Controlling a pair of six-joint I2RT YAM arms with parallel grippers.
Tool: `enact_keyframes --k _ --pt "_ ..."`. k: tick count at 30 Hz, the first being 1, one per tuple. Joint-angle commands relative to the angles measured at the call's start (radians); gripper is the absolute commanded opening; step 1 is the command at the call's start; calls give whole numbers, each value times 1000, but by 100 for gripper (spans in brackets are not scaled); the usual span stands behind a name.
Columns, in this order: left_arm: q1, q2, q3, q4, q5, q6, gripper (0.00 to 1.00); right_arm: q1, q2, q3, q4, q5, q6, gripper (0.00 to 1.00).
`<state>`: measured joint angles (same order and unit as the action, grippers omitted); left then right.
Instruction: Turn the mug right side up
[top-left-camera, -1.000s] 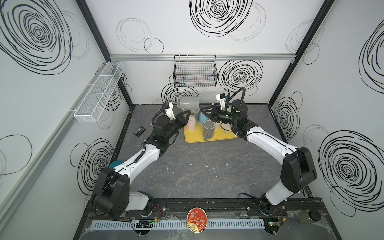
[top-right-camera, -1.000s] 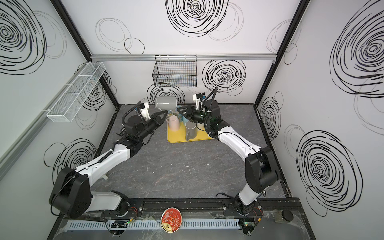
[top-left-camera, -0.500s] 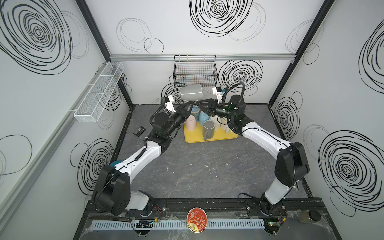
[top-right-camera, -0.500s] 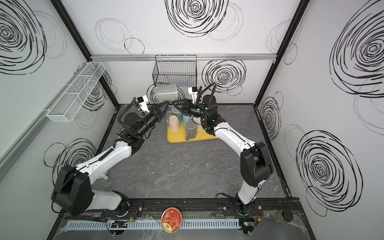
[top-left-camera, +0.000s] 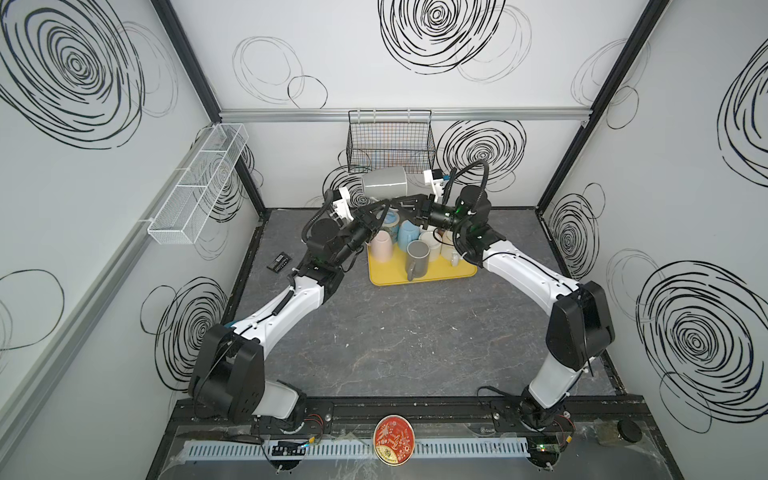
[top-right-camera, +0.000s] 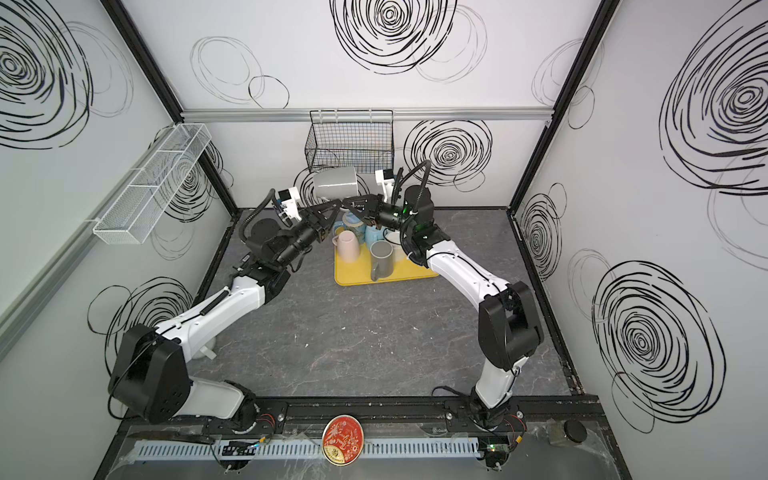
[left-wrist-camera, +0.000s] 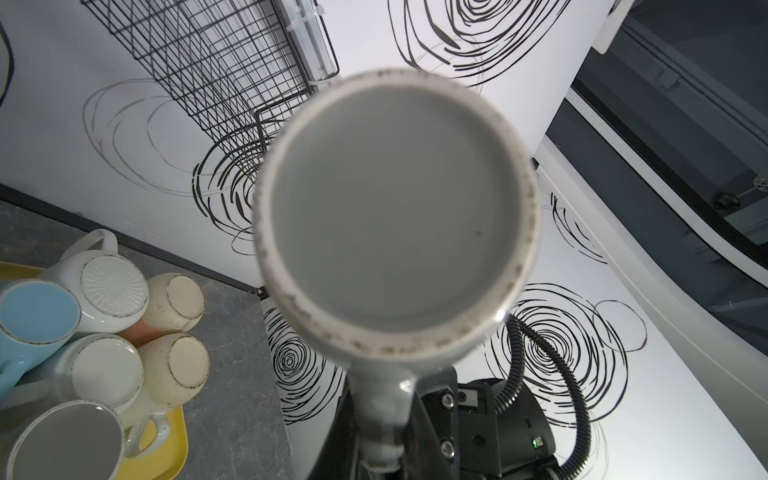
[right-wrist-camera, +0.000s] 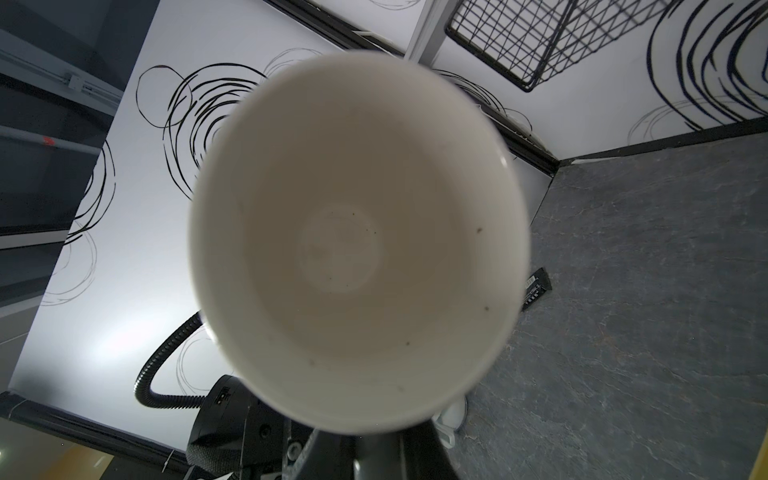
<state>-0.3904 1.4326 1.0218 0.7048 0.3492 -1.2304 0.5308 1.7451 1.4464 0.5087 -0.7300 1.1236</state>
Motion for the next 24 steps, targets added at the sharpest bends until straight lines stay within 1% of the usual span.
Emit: enact_keyframes --k 1,2,4,8,11,15,16,19,20,23,24 --pt "-29 -4 52 38 101 54 26 0 -19 26 -17 7 -44 0" --pt "-30 -7 55 15 102 75 32 -6 -30 21 -26 16 -54 0" --pt "-35 -10 63 -23 105 104 39 -21 -56 3 -39 33 -72 0" --pt "-37 -3 73 -53 125 125 47 -72 -110 -31 -67 48 -96 0" --pt "-42 -3 76 -95 123 154 51 -121 -147 -39 -131 57 -135 0" --pt "-51 -3 84 -183 108 228 52 -210 -203 -58 -221 75 -191 0" --pt "-54 0 87 -231 102 248 52 -232 -214 -68 -237 84 -210 0" --pt "-71 13 125 -375 76 351 52 -312 -248 -64 -406 138 -301 0" --pt "-80 21 147 -441 60 400 52 -338 -255 -55 -482 168 -353 0" --pt "-111 53 217 -618 5 533 52 -406 -264 -24 -727 305 -530 0" --pt "-123 65 239 -666 -14 573 52 -421 -264 -22 -767 332 -564 0"
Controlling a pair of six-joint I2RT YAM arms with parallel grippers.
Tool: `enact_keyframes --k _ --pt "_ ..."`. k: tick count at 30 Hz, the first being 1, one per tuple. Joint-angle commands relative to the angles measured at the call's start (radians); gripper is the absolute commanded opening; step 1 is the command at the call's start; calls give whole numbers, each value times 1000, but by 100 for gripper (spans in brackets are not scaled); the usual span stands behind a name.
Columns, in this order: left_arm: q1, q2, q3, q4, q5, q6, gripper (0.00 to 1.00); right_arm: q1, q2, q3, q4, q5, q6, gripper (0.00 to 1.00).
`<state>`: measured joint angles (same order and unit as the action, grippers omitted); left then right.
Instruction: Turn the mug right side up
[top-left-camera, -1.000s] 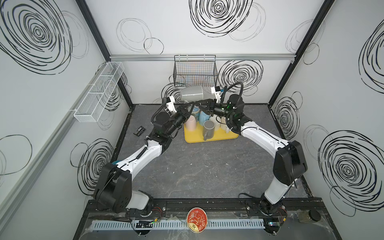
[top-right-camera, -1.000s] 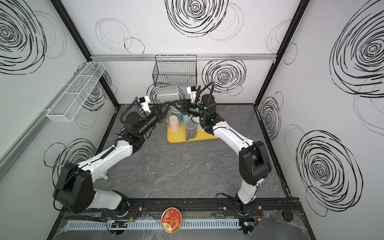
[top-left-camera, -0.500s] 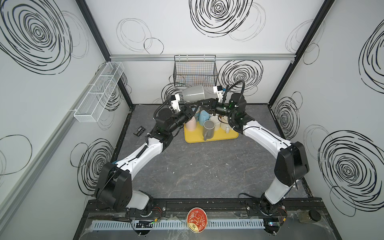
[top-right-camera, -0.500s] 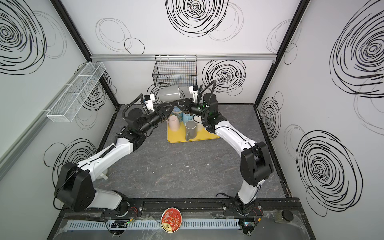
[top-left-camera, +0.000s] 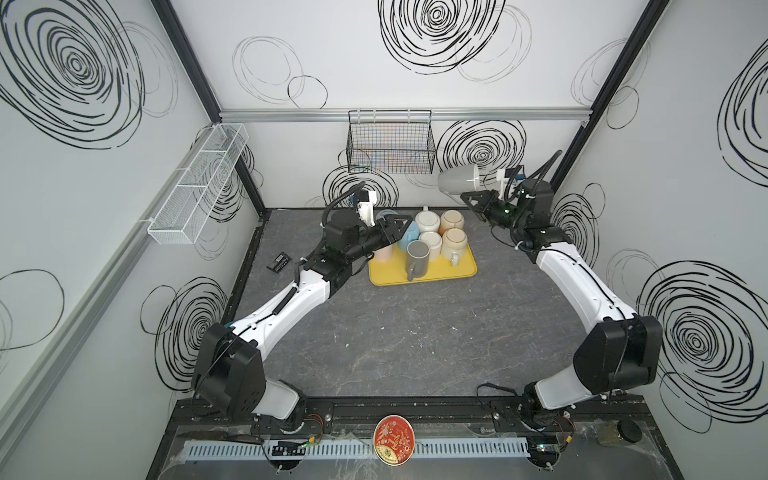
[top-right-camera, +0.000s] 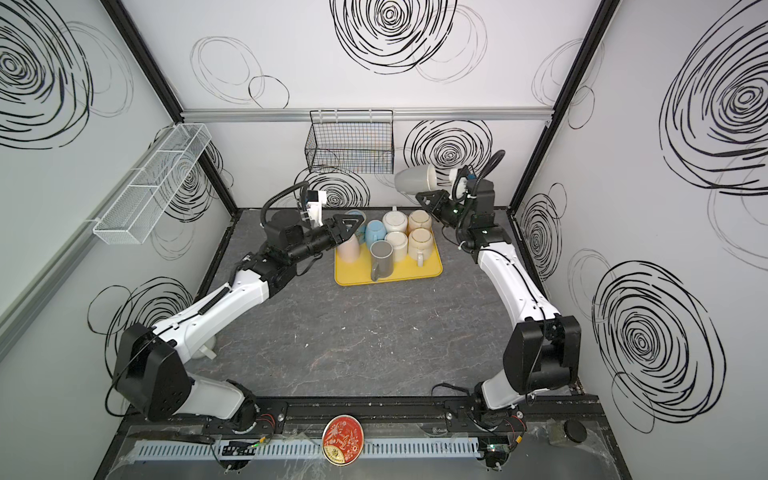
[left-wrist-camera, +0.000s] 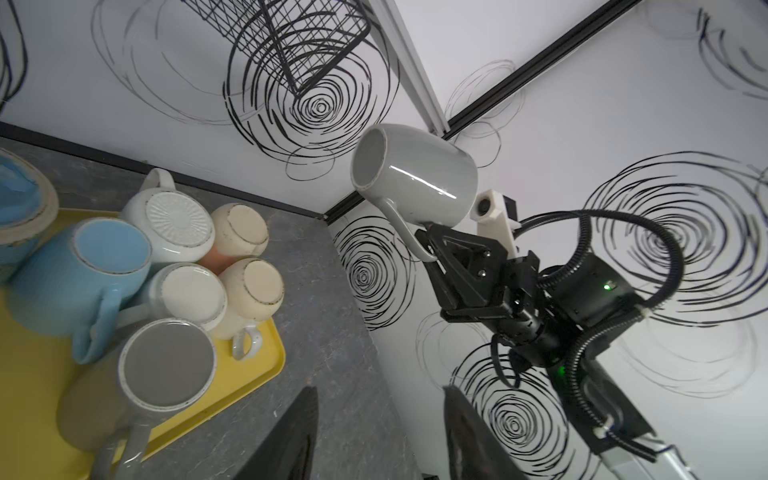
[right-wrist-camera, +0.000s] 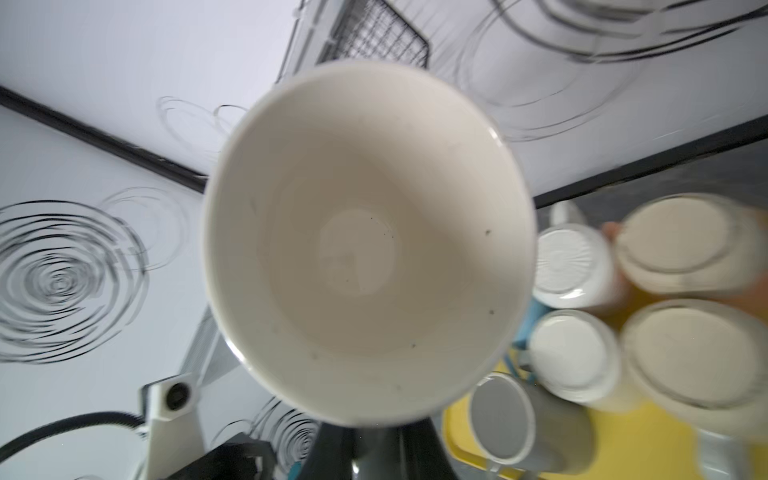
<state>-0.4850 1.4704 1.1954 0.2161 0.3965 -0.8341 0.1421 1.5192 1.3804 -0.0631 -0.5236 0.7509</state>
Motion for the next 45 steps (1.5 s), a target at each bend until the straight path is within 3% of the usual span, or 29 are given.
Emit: enact_keyframes --k 1,5,12,16,20,25,37,45 --pt "-42 39 87 -227 -89 222 52 -56 -36 39 -243 166 -228 0" --pt "-93 89 160 -367 -180 362 52 -141 -13 3 -322 279 -318 0" --pt "-157 162 199 -448 -289 494 52 -168 120 34 -427 501 -471 0" --pt "-171 181 173 -422 -282 497 51 -167 255 85 -417 504 -566 0" --pt "-175 191 156 -407 -305 494 52 -167 451 294 -578 566 -556 0" --pt "-182 198 144 -398 -306 478 52 -149 602 442 -630 612 -595 0" --pt "-185 221 148 -409 -315 457 52 -62 741 632 -677 678 -723 0" --pt "-184 204 130 -433 -337 453 53 -40 798 693 -642 630 -728 1"
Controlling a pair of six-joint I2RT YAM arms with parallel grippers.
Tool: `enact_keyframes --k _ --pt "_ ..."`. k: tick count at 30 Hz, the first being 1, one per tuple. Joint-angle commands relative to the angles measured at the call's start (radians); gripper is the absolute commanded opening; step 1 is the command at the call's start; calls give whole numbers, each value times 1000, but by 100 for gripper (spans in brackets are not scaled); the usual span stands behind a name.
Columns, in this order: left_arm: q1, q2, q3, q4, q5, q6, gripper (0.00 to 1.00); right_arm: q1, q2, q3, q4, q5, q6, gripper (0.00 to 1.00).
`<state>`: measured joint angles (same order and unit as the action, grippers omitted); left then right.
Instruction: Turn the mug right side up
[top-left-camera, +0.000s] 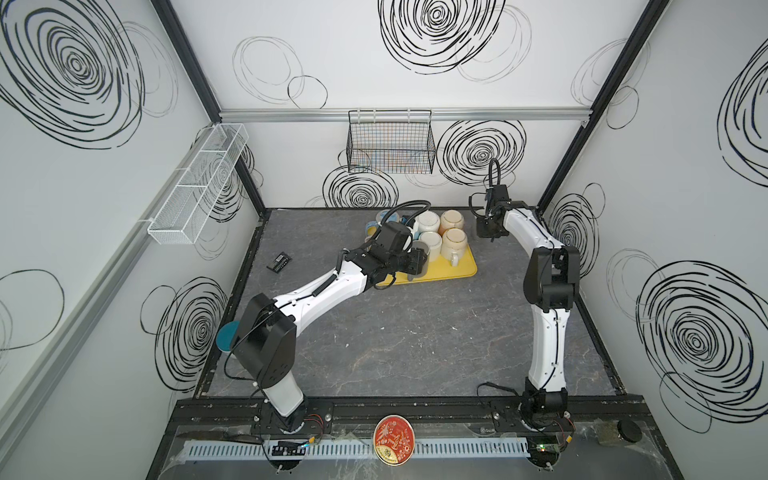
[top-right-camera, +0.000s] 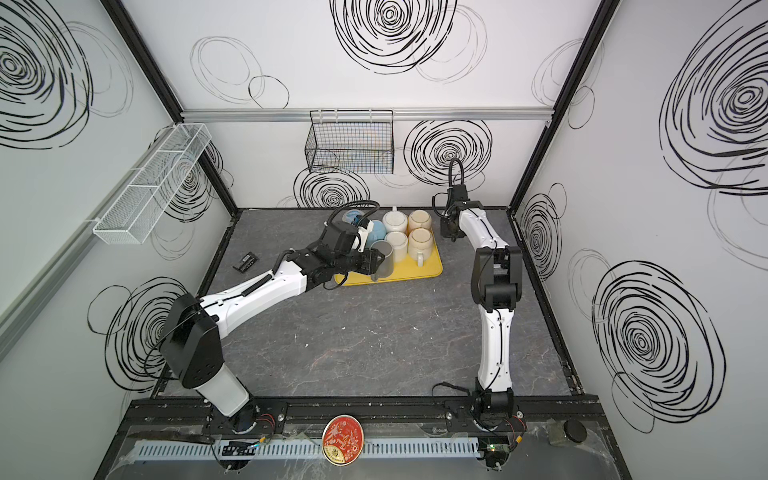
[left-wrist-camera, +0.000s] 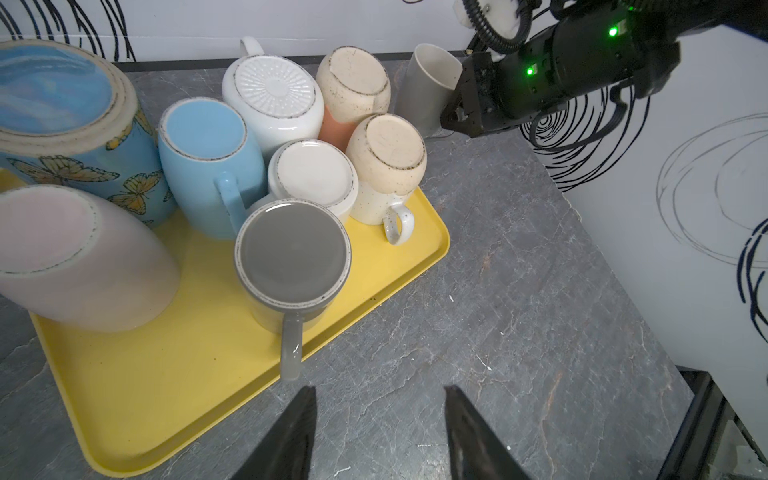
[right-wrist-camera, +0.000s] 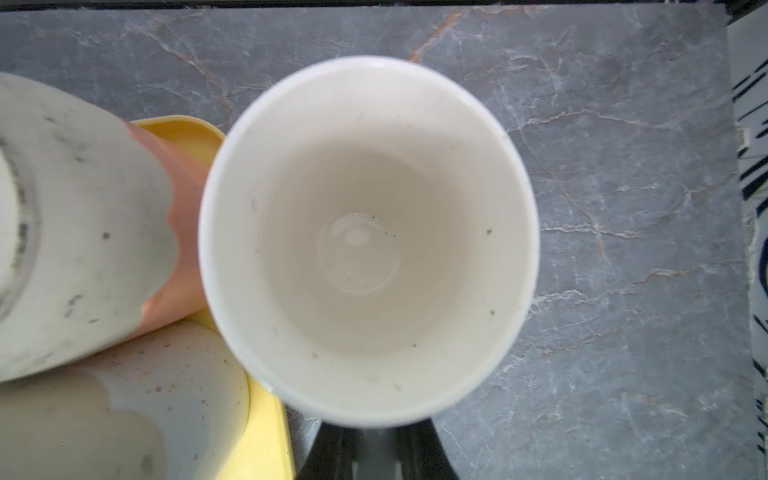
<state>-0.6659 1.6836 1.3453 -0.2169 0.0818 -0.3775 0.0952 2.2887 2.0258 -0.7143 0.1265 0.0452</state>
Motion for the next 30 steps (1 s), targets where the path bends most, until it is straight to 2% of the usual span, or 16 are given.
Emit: enact_keyframes --k 1,5,8,13,24,30 --pt "-2 -13 -24 -1 -24 -6 53 12 39 60 6 -23 -25 1" --pt "0 -18 -30 -2 -30 -9 53 28 64 82 0 -35 -25 6" --pt "3 -19 -31 -3 -32 -10 54 38 65 83 -5 -29 -28 21" --pt "7 -22 -29 -6 -36 -8 54 49 42 80 -14 -3 -29 38" --pt "20 -64 -37 -34 -69 23 54 57 -43 80 -27 30 -28 49" --pt "6 -68 -21 -91 -151 68 55 62 -115 86 -84 45 -12 50"
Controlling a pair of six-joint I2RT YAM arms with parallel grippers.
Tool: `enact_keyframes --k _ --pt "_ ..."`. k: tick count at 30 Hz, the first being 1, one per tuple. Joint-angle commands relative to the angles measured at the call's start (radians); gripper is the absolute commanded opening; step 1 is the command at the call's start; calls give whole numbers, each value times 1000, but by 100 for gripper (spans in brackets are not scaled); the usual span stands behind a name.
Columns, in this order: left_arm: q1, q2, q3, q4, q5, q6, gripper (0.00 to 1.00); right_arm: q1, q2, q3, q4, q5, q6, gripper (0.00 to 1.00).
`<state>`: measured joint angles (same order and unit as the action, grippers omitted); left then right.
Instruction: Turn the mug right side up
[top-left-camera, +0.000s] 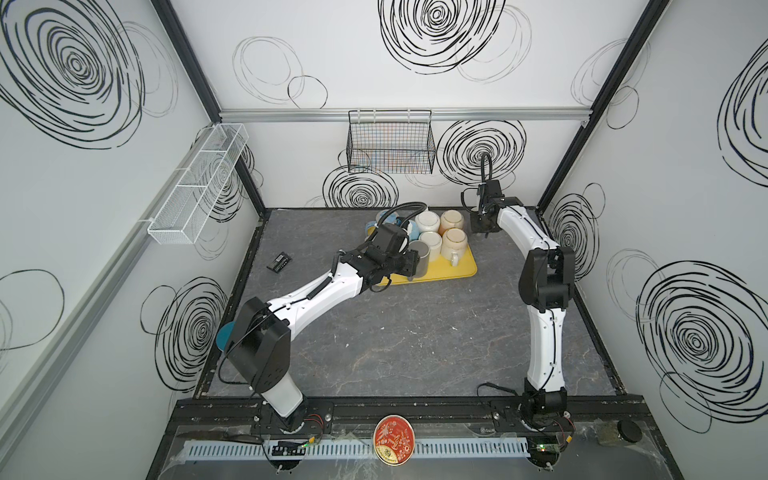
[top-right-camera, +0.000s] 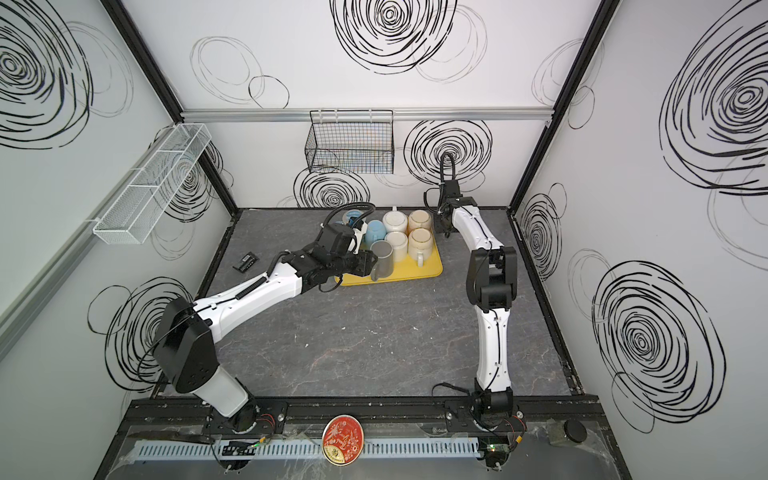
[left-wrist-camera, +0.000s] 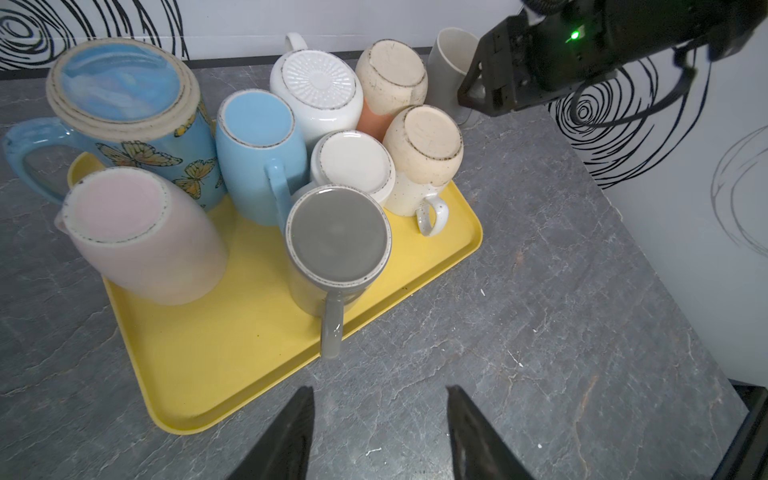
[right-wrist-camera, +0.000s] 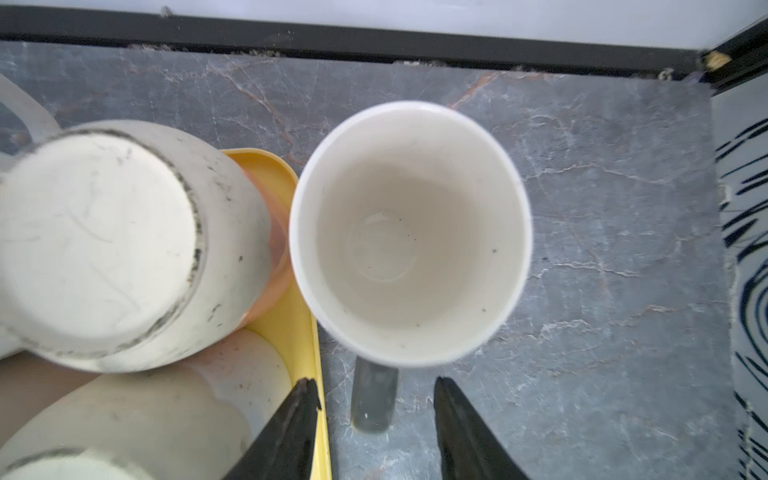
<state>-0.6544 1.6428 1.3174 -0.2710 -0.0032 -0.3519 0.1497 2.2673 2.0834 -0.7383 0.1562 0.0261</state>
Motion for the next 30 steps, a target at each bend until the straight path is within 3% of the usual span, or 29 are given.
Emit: enact_keyframes --k 1,5,8,15,22,30 --pt "-12 -20 16 -56 -91 54 56 10 -108 29 -79 10 28 50" --pt "-36 32 66 -137 -151 88 57 19 -175 7 -152 -23 102 50" --pt "-48 71 75 -140 -148 103 59 47 -260 -96 -135 -54 139 50" --pt "-55 206 164 -127 -84 120 60 88 -537 -494 57 -288 347 50" --pt "-64 280 185 -125 -113 120 60 96 -780 -884 282 -366 521 50" --pt "-69 348 220 -90 -123 139 56 98 -832 -953 273 -353 582 49"
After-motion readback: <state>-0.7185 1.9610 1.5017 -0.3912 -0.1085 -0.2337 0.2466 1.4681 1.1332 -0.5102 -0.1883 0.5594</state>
